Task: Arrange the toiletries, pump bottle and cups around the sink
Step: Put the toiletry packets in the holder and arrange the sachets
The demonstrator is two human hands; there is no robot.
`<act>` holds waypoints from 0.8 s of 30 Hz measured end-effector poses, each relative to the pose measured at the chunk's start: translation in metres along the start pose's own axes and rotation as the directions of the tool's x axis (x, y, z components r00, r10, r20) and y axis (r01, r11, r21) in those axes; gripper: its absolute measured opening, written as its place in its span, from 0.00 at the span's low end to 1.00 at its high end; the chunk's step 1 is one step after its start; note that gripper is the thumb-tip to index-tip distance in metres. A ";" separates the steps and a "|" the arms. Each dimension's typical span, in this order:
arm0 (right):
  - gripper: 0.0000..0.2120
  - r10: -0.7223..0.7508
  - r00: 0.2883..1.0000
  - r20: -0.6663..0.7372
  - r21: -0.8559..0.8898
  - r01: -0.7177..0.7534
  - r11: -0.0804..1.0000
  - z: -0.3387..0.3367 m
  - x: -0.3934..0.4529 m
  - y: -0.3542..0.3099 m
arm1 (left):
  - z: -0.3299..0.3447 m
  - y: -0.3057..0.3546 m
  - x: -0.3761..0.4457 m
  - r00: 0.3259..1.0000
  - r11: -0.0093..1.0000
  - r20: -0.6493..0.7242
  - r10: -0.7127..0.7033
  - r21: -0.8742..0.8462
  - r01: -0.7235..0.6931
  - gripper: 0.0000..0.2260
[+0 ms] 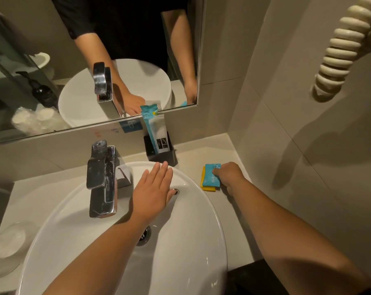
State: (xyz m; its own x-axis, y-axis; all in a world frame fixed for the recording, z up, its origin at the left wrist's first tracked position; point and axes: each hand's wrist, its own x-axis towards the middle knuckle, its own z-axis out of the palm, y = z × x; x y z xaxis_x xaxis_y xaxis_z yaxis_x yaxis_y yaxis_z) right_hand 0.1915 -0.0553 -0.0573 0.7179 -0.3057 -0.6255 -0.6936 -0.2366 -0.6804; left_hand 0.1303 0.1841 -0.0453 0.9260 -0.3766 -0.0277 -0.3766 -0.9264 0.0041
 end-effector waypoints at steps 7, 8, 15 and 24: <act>0.11 0.047 0.991 0.123 0.165 -0.067 0.984 -0.009 -0.002 -0.002 | 0.001 0.001 -0.001 1.000 1.000 -0.026 0.000 0.016 0.000 0.26; 0.12 0.045 0.990 0.136 0.175 -0.068 0.982 -0.010 -0.001 -0.002 | 0.002 0.000 -0.001 0.999 1.000 -0.032 -0.001 0.014 0.002 0.25; 0.13 0.050 0.981 0.189 0.158 -0.081 0.984 -0.016 0.001 -0.008 | 0.003 0.001 -0.001 0.999 1.000 -0.049 -0.007 0.017 0.007 0.26; 0.08 -0.171 0.939 0.298 0.239 0.100 0.966 -0.020 -0.011 -0.060 | 0.005 0.000 0.000 0.993 1.000 -0.122 -0.001 0.028 0.005 0.26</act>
State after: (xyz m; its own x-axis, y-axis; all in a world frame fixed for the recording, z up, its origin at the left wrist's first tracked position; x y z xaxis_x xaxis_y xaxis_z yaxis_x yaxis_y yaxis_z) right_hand 0.2244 -0.0559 -0.0019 0.8105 0.0281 -0.5851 -0.5840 -0.0385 -0.8108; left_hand 0.1301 0.1843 -0.0506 0.9228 -0.3735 0.0945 -0.3730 -0.9275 -0.0239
